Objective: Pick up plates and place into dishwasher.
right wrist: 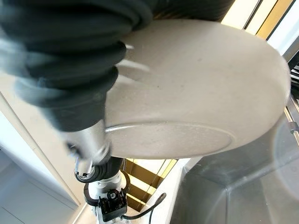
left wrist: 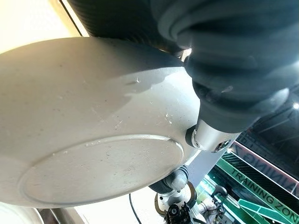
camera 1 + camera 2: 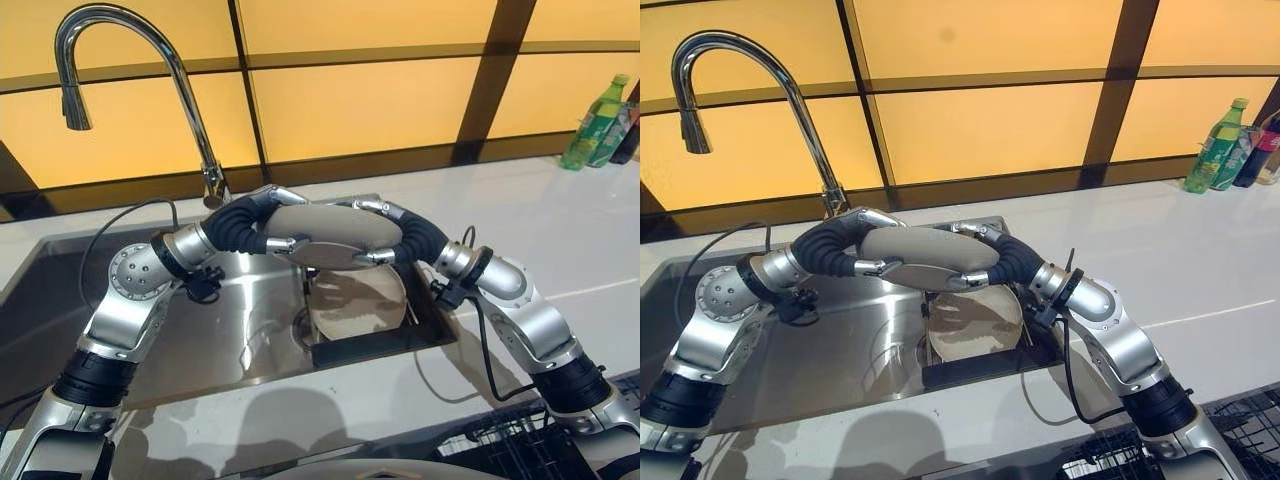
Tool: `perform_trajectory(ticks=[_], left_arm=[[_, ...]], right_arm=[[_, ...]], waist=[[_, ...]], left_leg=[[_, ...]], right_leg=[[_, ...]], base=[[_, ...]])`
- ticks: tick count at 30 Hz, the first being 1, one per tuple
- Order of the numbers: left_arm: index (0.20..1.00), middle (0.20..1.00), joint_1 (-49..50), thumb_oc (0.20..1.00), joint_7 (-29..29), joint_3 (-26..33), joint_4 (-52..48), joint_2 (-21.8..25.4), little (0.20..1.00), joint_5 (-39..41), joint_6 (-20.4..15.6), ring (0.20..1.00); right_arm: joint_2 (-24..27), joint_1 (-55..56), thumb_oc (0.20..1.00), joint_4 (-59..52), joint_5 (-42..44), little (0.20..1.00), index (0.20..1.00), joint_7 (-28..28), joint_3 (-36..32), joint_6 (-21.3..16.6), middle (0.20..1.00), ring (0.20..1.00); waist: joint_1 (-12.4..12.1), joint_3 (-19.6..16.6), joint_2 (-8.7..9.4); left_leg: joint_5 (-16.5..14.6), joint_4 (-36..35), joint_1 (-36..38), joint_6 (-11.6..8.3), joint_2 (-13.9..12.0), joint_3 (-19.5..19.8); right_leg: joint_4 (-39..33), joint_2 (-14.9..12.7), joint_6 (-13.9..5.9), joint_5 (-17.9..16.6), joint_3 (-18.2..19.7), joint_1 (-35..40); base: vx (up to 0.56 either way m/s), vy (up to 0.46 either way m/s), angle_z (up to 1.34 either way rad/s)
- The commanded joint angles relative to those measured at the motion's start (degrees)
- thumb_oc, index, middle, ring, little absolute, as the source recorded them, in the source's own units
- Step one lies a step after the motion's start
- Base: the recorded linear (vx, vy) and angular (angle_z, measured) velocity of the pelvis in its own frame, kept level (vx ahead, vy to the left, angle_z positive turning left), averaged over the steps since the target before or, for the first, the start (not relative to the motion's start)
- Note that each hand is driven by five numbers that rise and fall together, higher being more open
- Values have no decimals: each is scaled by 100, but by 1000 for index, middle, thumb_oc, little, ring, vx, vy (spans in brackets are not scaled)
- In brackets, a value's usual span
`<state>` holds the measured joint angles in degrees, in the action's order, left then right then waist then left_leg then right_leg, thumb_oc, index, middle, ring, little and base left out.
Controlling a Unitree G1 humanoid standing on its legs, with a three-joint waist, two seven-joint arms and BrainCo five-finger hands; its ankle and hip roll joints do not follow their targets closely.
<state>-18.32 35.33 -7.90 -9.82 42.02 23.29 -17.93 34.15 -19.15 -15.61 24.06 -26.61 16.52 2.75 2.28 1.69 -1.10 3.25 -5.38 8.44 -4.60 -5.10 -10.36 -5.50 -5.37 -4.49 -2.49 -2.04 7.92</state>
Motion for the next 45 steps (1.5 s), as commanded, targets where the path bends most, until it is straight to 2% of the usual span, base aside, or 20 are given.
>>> perform_trajectory(ticks=[1, 11, 13, 14, 20, 21, 22, 23, 35, 40, 45], left_arm=[[200, 200, -429, 200, -246, -128, -43, -187, 200, 214, -145, 200], [200, 200, -409, 200, -249, -63, -4, -150, 200, 275, -192, 200], [200, 200, -394, 200, -266, -28, -24, -124, 200, 298, -186, 200], [200, 200, -390, 200, -281, -28, -29, -132, 200, 304, -175, 200], [200, 200, -303, 200, -670, 67, 21, -246, 200, 348, -35, 200], [338, 338, -278, 338, -737, 92, 44, -294, 338, 362, 3, 338], [617, 617, -247, 617, -793, 114, 46, -335, 617, 343, 33, 617], [1000, 1000, -195, 1000, -943, 147, 55, -400, 1000, 354, 59, 1000], [1000, 1000, 186, 1000, -1459, 563, -80, -802, 1000, 531, 124, 1000], [1000, 1000, 280, 1000, -1948, 786, 14, -887, 1000, 497, -94, 1000], [1000, 1000, 510, 1000, -2069, 1056, 66, -1021, 1000, 552, -160, 1000]], right_arm=[[-336, -624, 200, -517, -26, 200, 200, 22, 296, -257, 200, 200], [-97, -470, 200, -492, -203, 200, 200, -126, 171, -197, 200, 200], [-33, -480, 200, -479, -220, 200, 200, -152, 142, -203, 200, 200], [-10, -481, 200, -486, -216, 200, 200, -123, 131, -200, 200, 200], [-46, -479, 200, -432, -209, 200, 200, 172, -21, -298, 200, 200], [-78, -460, 200, -419, -235, 200, 200, 253, -49, -340, 200, 200], [-108, -441, 200, -407, -268, 200, 200, 306, -81, -370, 200, 200], [-155, -397, 200, -406, -306, 200, 200, 410, -155, -425, 200, 200], [-227, 36, 200, -403, -455, 200, 200, 966, -875, -767, 200, 200], [-249, 134, 200, -348, -533, 200, 200, 1244, -1103, -848, 200, 200], [-283, 345, 200, -345, -623, 200, 200, 1479, -1417, -953, 200, 200]], waist=[[28, -7, 198], [71, -3, 222], [69, -1, 234], [71, -6, 228], [61, 0, 240], [62, -1, 241], [59, 2, 242], [60, 11, 245], [76, 14, 259], [81, -1, 258], [105, -25, 255]], left_leg=[[-280, 62, 207, 80, -69, 105], [-281, 58, 227, 90, -56, 96], [-204, 52, 193, 92, -54, 89], [-280, 56, 230, 87, -60, 99], [-200, 41, 190, 87, -63, 125], [-200, 41, 188, 88, -64, 130], [-200, 43, 184, 88, -66, 134], [-200, 43, 182, 89, -65, 149], [-184, 39, 165, 62, -118, 163], [-176, 39, 151, 43, -146, 163], [-153, 39, 141, 14, -186, 145]], right_leg=[[67, -352, -282, -187, -329, -27], [76, -350, -284, -191, -287, -15], [75, -352, -269, -256, -289, -52], [77, -349, -283, -188, -294, -10], [67, -321, -248, -245, -275, -41], [68, -315, -242, -244, -266, -46], [67, -312, -239, -242, -265, -45], [67, -302, -234, -239, -257, -45], [53, -254, -205, -223, -299, -43], [50, -227, -187, -213, -311, -58], [50, -192, -170, -225, -283, -99]], base=[[0, 0, 0], [0, 0, 0], [-24, -2, 0], [0, 0, 0], [-17, -3, 1], [-55, -14, 1], [0, 0, 0], [0, 0, 0], [-20, -28, 2], [-30, -51, 2], [-23, -68, 0]])
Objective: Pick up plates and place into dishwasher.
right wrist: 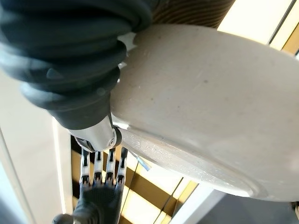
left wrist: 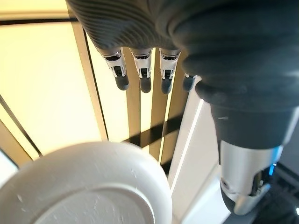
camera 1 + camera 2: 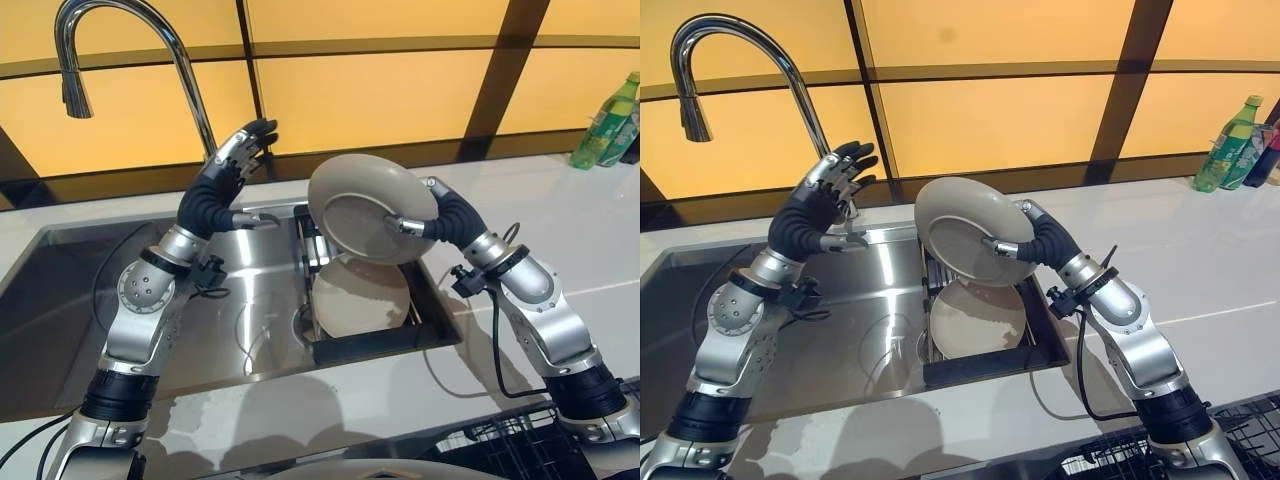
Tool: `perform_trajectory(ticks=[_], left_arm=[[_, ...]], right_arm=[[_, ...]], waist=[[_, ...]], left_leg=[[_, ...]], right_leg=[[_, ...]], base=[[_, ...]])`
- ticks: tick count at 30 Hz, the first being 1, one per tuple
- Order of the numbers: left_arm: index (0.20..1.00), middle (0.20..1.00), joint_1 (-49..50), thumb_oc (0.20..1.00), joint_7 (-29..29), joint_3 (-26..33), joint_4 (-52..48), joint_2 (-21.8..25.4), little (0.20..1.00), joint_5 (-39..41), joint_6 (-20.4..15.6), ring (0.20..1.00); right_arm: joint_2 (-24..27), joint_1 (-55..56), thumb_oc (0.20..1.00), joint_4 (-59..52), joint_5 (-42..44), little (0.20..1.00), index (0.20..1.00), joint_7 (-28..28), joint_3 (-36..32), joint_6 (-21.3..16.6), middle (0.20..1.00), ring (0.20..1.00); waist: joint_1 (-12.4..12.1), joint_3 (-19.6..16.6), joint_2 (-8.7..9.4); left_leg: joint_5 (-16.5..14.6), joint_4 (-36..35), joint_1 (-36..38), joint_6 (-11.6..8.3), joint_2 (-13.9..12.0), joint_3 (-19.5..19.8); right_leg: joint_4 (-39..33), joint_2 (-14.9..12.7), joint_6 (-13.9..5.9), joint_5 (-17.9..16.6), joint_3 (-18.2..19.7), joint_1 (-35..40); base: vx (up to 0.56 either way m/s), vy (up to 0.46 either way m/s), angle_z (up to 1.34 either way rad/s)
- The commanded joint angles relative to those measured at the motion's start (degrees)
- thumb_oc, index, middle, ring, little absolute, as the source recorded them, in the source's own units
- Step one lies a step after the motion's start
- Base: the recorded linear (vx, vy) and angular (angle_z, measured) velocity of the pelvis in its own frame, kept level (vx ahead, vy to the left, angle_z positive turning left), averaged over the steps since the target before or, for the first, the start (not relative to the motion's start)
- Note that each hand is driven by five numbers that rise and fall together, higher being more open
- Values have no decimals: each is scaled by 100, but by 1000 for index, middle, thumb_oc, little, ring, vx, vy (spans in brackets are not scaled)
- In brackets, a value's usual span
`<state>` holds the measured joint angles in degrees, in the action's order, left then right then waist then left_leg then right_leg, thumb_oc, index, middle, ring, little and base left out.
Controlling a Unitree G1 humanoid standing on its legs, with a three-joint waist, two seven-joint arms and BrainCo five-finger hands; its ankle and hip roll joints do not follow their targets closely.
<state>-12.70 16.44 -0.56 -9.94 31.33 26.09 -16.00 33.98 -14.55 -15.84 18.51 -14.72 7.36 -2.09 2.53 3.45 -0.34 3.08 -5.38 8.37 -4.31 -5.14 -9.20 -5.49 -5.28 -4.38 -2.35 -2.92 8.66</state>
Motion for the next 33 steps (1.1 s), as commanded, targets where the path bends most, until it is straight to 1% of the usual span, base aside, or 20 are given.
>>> perform_trajectory(ticks=[1, 7, 8, 11, 12, 13, 15, 16, 17, 18, 19, 22, 24, 26, 27, 28, 30, 31, 32, 33], left_arm=[[1000, 1000, 1, 1000, -187, 369, 76, 30, 1000, 289, -360, 1000], [1000, 1000, 174, 1000, -273, 545, 90, -24, 1000, 335, -408, 1000], [1000, 1000, 192, 1000, -269, 561, 92, -32, 1000, 361, -419, 1000], [1000, 1000, 293, 1000, -231, 642, 95, -74, 1000, 491, -505, 1000], [1000, 1000, 338, 1000, -214, 675, 70, -83, 1000, 490, -516, 1000], [1000, 1000, 360, 1000, -236, 701, 45, -96, 1000, 450, -515, 1000], [1000, 1000, 350, 1000, -358, 700, 32, -67, 1000, 450, -513, 1000], [1000, 1000, 327, 1000, -417, 684, 75, -48, 1000, 462, -544, 1000], [1000, 1000, 309, 1000, -487, 674, 110, -32, 1000, 468, -562, 1000], [1000, 1000, 282, 1000, -488, 694, 141, 0, 1000, 514, -528, 1000], [1000, 1000, 243, 1000, -465, 680, 167, 25, 1000, 533, -483, 1000], [1000, 1000, 217, 1000, -369, 664, 271, 61, 1000, 504, -448, 1000], [1000, 1000, 164, 1000, -380, 634, 345, 110, 1000, 433, -467, 1000], [1000, 1000, 92, 1000, -431, 570, 398, 165, 1000, 439, -494, 1000], [1000, 1000, 81, 1000, -446, 555, 404, 195, 1000, 466, -490, 1000], [1000, 1000, 78, 1000, -429, 554, 396, 211, 1000, 487, -473, 1000], [1000, 1000, 160, 1000, -402, 618, 372, 260, 1000, 549, -452, 1000], [1000, 1000, 213, 1000, -388, 653, 343, 291, 1000, 576, -455, 1000], [1000, 1000, 225, 1000, -384, 683, 314, 286, 1000, 529, -438, 1000], [1000, 1000, 227, 1000, -358, 710, 282, 305, 1000, 524, -425, 1000]], right_arm=[[-259, -62, 200, -326, -85, 200, 200, 326, -572, -493, 200, 200], [-137, 119, 200, -302, -183, 200, 200, 617, -884, -541, 200, 200], [-110, 131, 200, -282, -207, 200, 200, 653, -923, -551, 200, 200], [74, 74, 200, -165, -245, 200, 200, 813, -1074, -602, 200, 200], [121, 3, 200, -113, -242, 200, 200, 907, -1095, -602, 200, 200], [182, -125, 200, -55, -206, 200, 200, 992, -1074, -573, 200, 200], [283, -268, 200, 8, -143, 200, 200, 1088, -1073, -544, 200, 200], [308, -286, 200, 43, -202, 200, 200, 1133, -1066, -558, 200, 200], [322, -266, 200, 42, -245, 200, 200, 1144, -1071, -566, 200, 200], [373, -181, 200, 41, -266, 200, 200, 1190, -1118, -582, 200, 200], [393, -60, 200, 76, -290, 200, 200, 1231, -1205, -629, 200, 200], [378, 194, 200, 116, -257, 200, 200, 1298, -1443, -667, 200, 200], [333, 237, 200, 178, -198, 200, 200, 1314, -1516, -723, 200, 200], [256, 250, 200, 200, -291, 200, 200, 1384, -1502, -704, 200, 200], [253, 296, 200, 202, -302, 200, 200, 1395, -1506, -698, 200, 200], [252, 326, 200, 196, -330, 200, 200, 1432, -1511, -685, 200, 200], [272, 422, 200, 217, -305, 200, 200, 1440, -1564, -715, 200, 200], [284, 445, 200, 242, -266, 200, 200, 1463, -1596, -749, 200, 200], [277, 442, 200, 263, -222, 200, 200, 1469, -1628, -771, 200, 200], [290, 440, 200, 279, -194, 200, 200, 1490, -1685, -779, 200, 200]], waist=[[90, -206, 178], [176, -180, 198], [183, -184, 188], [173, -134, 221], [145, -113, 247], [135, -81, 265], [150, -28, 305], [167, -9, 305], [186, 6, 313], [240, 8, 298], [341, 7, 292], [540, 23, 270], [638, 60, 259], [707, 112, 257], [732, 130, 231], [737, 151, 230], [742, 179, 259], [720, 198, 281], [707, 207, 289], [685, 213, 278]], left_leg=[[-131, 41, 149, -21, -191, 18], [-155, 165, 177, -49, -188, -120], [-241, 201, 212, -57, -179, -117], [-409, 722, -1, -66, -100, 148], [-438, 985, -74, -76, -65, 390], [-470, 1263, -174, -94, -73, 491], [-449, 1712, -298, -108, -88, 637], [-435, 1656, -316, -85, -95, 741], [-385, 1533, -343, -44, -25, 812], [-452, 1376, -289, 5, 14, 757], [-580, 1179, -188, 31, 5, 615], [-784, 791, 84, 111, 108, 598], [-882, 684, 176, 152, 189, 590], [-938, 663, 212, 186, 277, 538], [-1043, 661, 263, 218, 300, 486], [-1068, 672, 274, 231, 319, 449], [-1084, 663, 321, 245, 336, 283], [-1067, 610, 365, 264, 341, 128], [-1027, 547, 395, 283, 327, -4], [-958, 503, 372, 321, 314, -110]], right_leg=[[49, -195, -179, -245, -183, -186], [49, -173, -176, -305, -66, -272], [49, -169, -192, -251, -41, -252], [49, -147, -153, -349, 231, -355], [49, -135, -126, -380, 375, -399], [49, -124, -103, -403, 485, -424], [78, -134, -68, -456, 619, -469], [91, -146, -83, -487, 696, -487], [111, -184, -101, -569, 764, -555], [134, -225, -139, -597, 803, -616], [167, -330, -225, -643, 805, -702], [321, -634, -512, -833, 903, -1084], [440, -814, -607, -957, 949, -1320], [523, -956, -651, -1068, 972, -1444], [542, -1006, -687, -1074, 941, -1462], [556, -1023, -700, -1084, 940, -1474], [637, -1098, -744, -1222, 794, -1550], [777, -1113, -779, -1278, 572, -1606], [891, -1098, -788, -1254, 445, -1625], [1167, -1027, -763, -1160, 369, -1624]], base=[[-20, -60, 1], [-26, -51, 0], [-27, 13, -5], [-76, 59, -17], [-118, 113, -35], [-144, 160, -45], [-135, 232, -49], [-172, 278, -53], [-164, 303, -62], [-152, 294, -62], [-98, 289, -62], [-100, 262, -50], [-132, 221, -29], [-135, 202, -29], [-101, 167, -26], [-95, 137, -20], [-142, 61, -15], [-178, 29, -21], [-251, 56, -29], [-265, 70, -37]])
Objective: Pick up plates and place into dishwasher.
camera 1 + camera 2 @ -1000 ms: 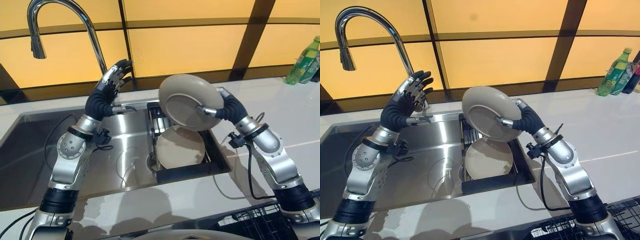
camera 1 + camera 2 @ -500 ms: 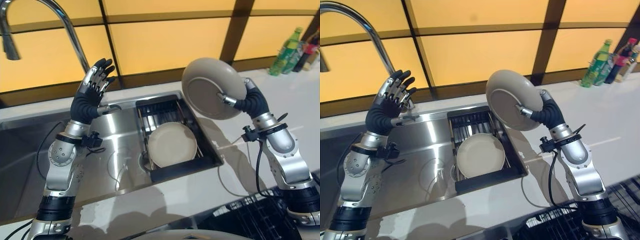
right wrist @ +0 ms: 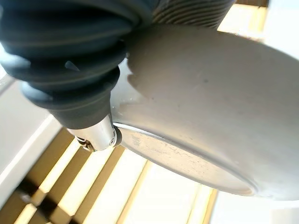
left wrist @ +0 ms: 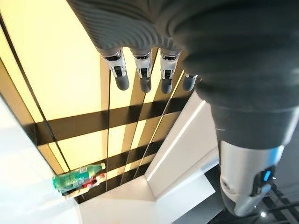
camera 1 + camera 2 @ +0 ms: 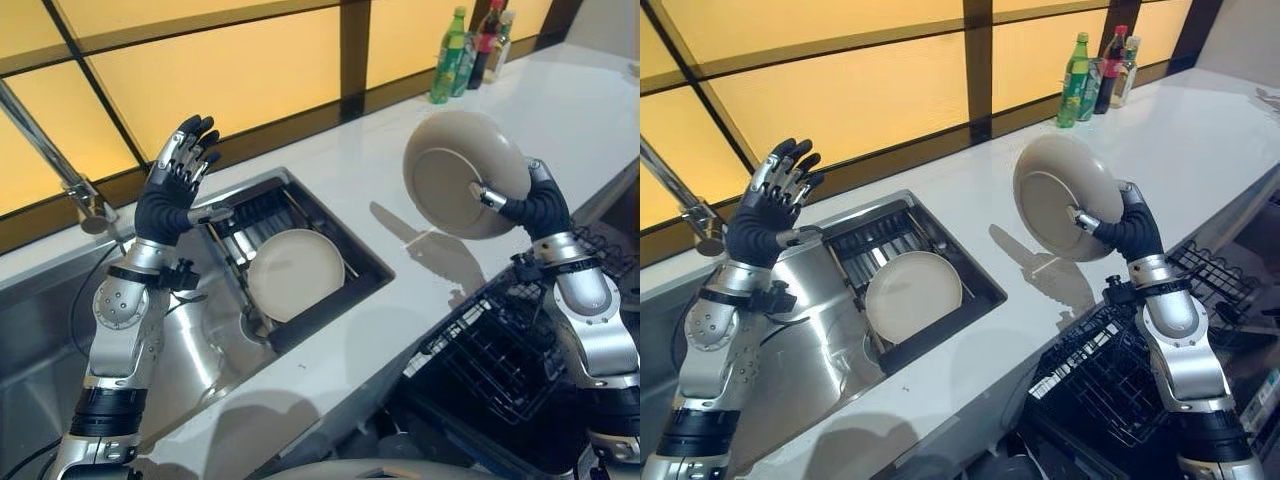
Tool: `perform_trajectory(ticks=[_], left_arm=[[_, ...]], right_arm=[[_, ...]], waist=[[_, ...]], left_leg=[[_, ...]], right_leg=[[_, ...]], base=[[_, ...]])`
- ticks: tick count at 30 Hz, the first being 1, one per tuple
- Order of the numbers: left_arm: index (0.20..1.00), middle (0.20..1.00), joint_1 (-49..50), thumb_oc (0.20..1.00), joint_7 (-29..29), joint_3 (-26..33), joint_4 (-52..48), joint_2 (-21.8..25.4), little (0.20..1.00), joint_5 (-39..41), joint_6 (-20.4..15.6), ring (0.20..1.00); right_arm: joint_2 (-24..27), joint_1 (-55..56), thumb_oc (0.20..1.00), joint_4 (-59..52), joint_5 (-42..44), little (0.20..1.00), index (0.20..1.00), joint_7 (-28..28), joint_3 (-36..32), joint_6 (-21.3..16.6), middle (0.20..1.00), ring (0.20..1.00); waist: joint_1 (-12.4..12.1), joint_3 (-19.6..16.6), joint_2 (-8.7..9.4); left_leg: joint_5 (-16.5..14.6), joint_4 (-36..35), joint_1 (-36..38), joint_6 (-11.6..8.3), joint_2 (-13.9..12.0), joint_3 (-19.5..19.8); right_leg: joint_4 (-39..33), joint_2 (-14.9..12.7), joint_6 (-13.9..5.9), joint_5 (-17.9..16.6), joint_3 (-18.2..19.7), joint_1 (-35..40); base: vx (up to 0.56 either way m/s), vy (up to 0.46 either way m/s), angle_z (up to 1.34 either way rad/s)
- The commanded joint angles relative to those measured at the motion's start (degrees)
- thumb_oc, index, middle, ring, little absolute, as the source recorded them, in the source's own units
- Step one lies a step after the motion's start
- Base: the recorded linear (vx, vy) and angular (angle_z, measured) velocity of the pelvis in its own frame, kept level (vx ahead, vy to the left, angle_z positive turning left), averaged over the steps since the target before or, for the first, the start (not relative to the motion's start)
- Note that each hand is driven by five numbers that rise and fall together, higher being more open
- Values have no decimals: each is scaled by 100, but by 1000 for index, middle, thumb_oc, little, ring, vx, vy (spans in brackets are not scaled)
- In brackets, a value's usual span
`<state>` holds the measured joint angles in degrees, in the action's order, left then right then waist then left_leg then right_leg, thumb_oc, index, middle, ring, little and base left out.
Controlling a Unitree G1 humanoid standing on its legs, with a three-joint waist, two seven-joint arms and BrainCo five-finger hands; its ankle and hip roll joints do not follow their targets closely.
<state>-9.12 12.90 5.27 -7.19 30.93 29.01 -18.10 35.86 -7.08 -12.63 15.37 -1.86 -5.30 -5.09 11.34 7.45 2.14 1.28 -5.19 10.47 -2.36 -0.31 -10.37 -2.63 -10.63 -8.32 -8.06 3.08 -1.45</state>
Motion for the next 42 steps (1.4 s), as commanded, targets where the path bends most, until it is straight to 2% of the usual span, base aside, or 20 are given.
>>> perform_trajectory(ticks=[1, 5, 7, 11, 14, 16, 19, 23, 31, 34, 39, 42], left_arm=[[1000, 1000, -150, 1000, -4, 118, 13, 363, 1000, 235, -235, 1000], [1000, 1000, -206, 1000, -162, 91, -35, 299, 1000, 143, -208, 1000], [1000, 1000, -142, 1000, -167, 173, -26, 286, 1000, 90, -224, 1000], [1000, 1000, -65, 1000, -186, 330, 84, 390, 1000, 126, -290, 1000], [1000, 1000, -29, 1000, -292, 426, 131, 503, 1000, 180, -373, 1000], [1000, 1000, -1, 1000, -312, 450, 64, 460, 1000, 160, -308, 1000], [1000, 1000, 38, 1000, -237, 381, -16, 322, 1000, 125, -245, 1000], [1000, 1000, -93, 1000, -235, 176, 96, 152, 1000, -19, -268, 1000], [1000, 1000, 145, 1000, -105, 457, 259, 46, 1000, 29, -482, 1000], [1000, 1000, 147, 1000, -64, 554, 321, 65, 1000, 28, -473, 1000], [1000, 1000, 102, 1000, -67, 531, 338, 49, 1000, -30, -396, 1000], [1000, 1000, 57, 1000, -69, 442, 358, 64, 1000, -61, -361, 1000]], right_arm=[[121, -289, 200, -15, 153, 200, 200, 220, -452, -524, 200, 200], [99, -66, 200, -21, 166, 200, 200, 353, -558, -691, 200, 200], [26, -20, 200, -48, 124, 200, 200, 400, -543, -737, 200, 200], [-58, -73, 200, -17, 151, 200, 200, 457, -464, -704, 200, 200], [-208, -163, 200, 43, 56, 200, 200, 387, -324, -636, 200, 200], [-264, -89, 200, 63, 7, 200, 200, 301, -309, -566, 200, 200], [-169, -53, 200, 90, 109, 200, 200, 169, -365, -346, 200, 200], [-93, -224, 200, 366, 395, 200, 200, -102, -317, -162, 200, 200], [185, 88, 200, 880, 136, 200, 200, -516, -525, 185, 200, 200], [263, 267, 200, 1239, -166, 200, 200, -777, -611, 424, 200, 200], [189, 406, 200, 1625, 16, 200, 200, -1307, -511, 581, 200, 200], [102, 377, 200, 1852, 142, 200, 200, -1357, -377, 600, 200, 200]], waist=[[-221, -183, 6], [-425, -158, -93], [-579, -185, -98], [-855, -197, -62], [-1058, -222, 18], [-1097, -223, 34], [-1077, -204, 63], [-1050, -174, 94], [-978, -215, 48], [-901, -224, 5], [-868, -190, -37], [-899, -176, -51]], left_leg=[[-711, 469, 108, 173, -184, -65], [-517, 526, -173, 348, -222, -191], [-397, 600, -367, 368, -243, -248], [-260, 753, -632, 346, -305, -425], [-56, 797, -877, 191, -415, -478], [91, 827, -1006, -10, -601, -473], [308, 759, -1109, -217, -810, -435], [529, 635, -1241, -389, -1003, -360], [579, 486, -1194, -504, -1092, 102], [594, 462, -1139, -552, -1137, 17], [607, 401, -1078, -568, -1109, -28], [606, 345, -1045, -555, -1071, -25]], right_leg=[[1184, -383, -327, -438, -270, -611], [2086, -61, -90, 332, -604, -327], [2147, 5, -12, 479, -823, -123], [2247, -39, -20, 677, -1093, 295], [1540, -24, 9, 947, -1205, 771], [996, 105, 108, 1163, -1213, 1004], [534, 277, 216, 1066, -1160, 1117], [171, 449, 340, 918, -1059, 1173], [83, 561, 451, 844, -898, 998], [98, 545, 436, 860, -933, 977], [100, 487, 392, 844, -1022, 963], [72, 454, 362, 830, -1104, 976]], base=[[-275, 83, -41], [-253, 36, -65], [-232, -98, -63], [-200, -173, -97], [-165, -263, -60], [-95, -250, -68], [-118, -199, -46], [-113, -116, -25], [-56, -29, -5], [16, 30, -3], [22, 39, 4], [43, 25, 12]])
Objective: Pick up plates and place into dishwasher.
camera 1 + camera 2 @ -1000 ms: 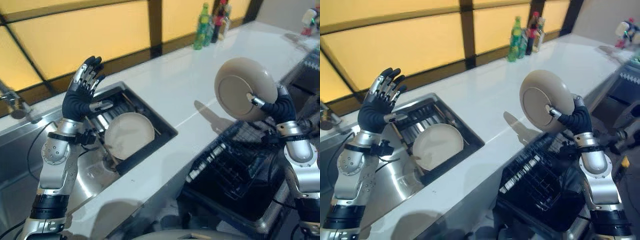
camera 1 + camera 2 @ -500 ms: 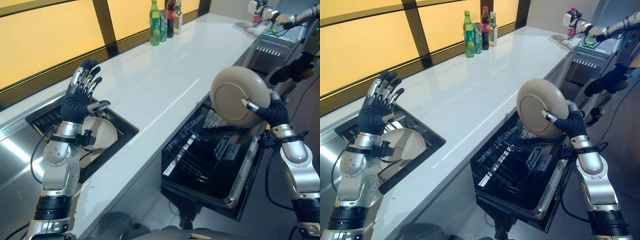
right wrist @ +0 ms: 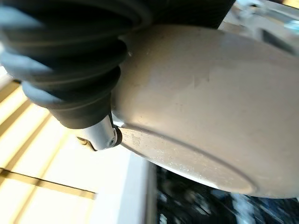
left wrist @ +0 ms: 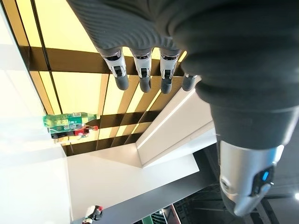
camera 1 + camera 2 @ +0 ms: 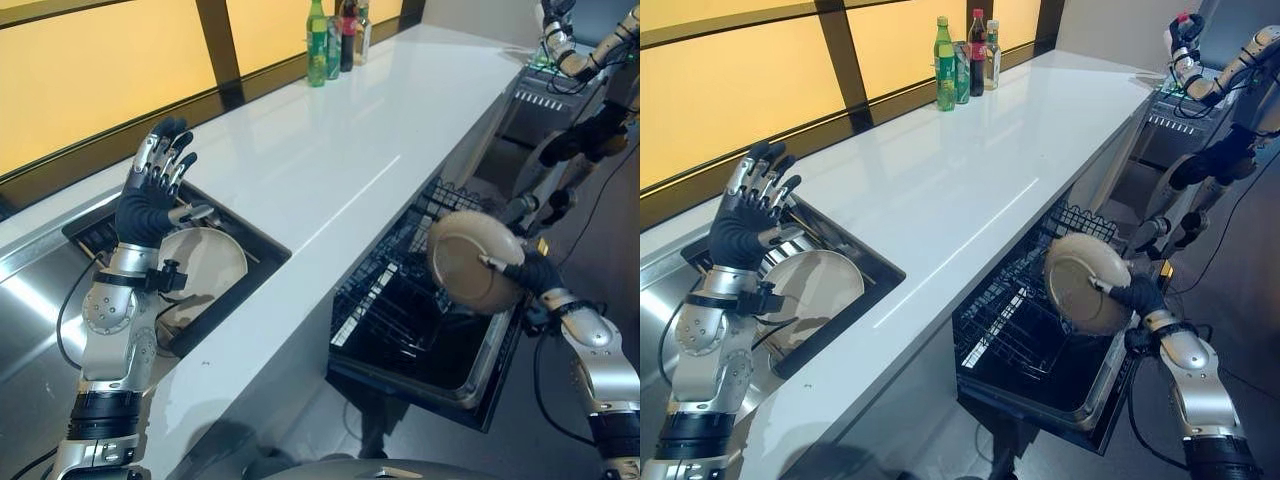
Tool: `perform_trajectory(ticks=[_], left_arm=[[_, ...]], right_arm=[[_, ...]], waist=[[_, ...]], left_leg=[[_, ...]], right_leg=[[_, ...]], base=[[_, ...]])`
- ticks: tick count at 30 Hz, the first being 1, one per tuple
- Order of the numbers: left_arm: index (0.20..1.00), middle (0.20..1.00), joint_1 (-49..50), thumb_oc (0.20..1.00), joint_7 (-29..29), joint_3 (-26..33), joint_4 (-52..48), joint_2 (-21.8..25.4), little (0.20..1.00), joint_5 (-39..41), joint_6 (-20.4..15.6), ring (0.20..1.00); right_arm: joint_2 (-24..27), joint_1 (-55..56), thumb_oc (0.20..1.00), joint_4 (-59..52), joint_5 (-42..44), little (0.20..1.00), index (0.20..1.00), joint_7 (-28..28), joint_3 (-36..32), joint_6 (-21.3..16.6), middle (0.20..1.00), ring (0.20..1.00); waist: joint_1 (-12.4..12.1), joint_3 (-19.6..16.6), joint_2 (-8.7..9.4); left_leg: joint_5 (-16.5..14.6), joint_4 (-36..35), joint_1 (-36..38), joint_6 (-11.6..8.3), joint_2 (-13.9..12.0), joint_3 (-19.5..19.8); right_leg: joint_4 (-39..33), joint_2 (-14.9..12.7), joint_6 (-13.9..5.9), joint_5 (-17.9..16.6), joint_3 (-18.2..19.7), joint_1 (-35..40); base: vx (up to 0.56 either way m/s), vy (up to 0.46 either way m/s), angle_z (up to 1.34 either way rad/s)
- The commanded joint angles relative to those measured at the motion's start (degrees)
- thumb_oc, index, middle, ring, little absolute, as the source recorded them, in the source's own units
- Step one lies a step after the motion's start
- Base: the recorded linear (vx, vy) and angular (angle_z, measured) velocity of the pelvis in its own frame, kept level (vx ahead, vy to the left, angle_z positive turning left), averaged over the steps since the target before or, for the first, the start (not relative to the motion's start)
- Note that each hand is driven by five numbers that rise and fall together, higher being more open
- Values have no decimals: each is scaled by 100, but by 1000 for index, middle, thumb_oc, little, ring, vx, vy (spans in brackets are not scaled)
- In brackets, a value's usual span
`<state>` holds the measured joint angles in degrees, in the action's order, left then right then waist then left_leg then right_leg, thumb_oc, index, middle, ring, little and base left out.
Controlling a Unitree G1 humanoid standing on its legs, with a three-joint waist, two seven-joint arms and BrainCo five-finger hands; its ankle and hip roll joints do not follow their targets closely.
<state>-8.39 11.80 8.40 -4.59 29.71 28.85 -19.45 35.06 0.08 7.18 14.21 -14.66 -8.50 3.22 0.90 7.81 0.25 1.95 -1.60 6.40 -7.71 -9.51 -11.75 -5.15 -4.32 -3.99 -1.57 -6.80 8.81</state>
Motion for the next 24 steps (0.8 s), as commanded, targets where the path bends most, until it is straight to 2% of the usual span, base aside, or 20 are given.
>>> perform_trajectory(ticks=[1, 12, 16, 24], left_arm=[[1000, 1000, -29, 1000, 42, 90, 119, 189, 1000, -55, -213, 1000], [1000, 1000, -172, 1000, 66, -120, 117, 429, 1000, 13, -119, 1000], [1000, 1000, -239, 1000, 113, -200, 60, 464, 1000, 20, 4, 1000], [1000, 1000, -283, 1000, 61, -307, -5, 446, 1000, -40, 79, 1000]], right_arm=[[142, -346, 200, -34, 291, 200, 200, -109, -6, -245, 200, 200], [-47, -402, 200, 803, 762, 200, 200, -380, 466, -122, 200, 200], [-39, -458, 200, 1297, 784, 200, 200, -518, 632, -182, 200, 200], [-40, -432, 200, 1390, 476, 200, 200, -907, 961, -281, 200, 200]], waist=[[132, -205, 131], [-19, -2, 72], [-86, -7, 72], [-150, 56, 75]], left_leg=[[537, -30, -628, -15, -135, 113], [533, -193, -705, 72, 94, 276], [516, -208, -683, 72, 110, 294], [515, -196, -678, 76, 119, 379]], right_leg=[[313, -188, -81, 171, -138, -51], [176, -265, -167, 43, -279, -153], [123, -274, -183, 18, -355, -108], [102, -268, -174, 6, -373, -83]], base=[[46, 10, 9], [-25, -12, 16], [2, -3, 2], [2, -1, 1]])
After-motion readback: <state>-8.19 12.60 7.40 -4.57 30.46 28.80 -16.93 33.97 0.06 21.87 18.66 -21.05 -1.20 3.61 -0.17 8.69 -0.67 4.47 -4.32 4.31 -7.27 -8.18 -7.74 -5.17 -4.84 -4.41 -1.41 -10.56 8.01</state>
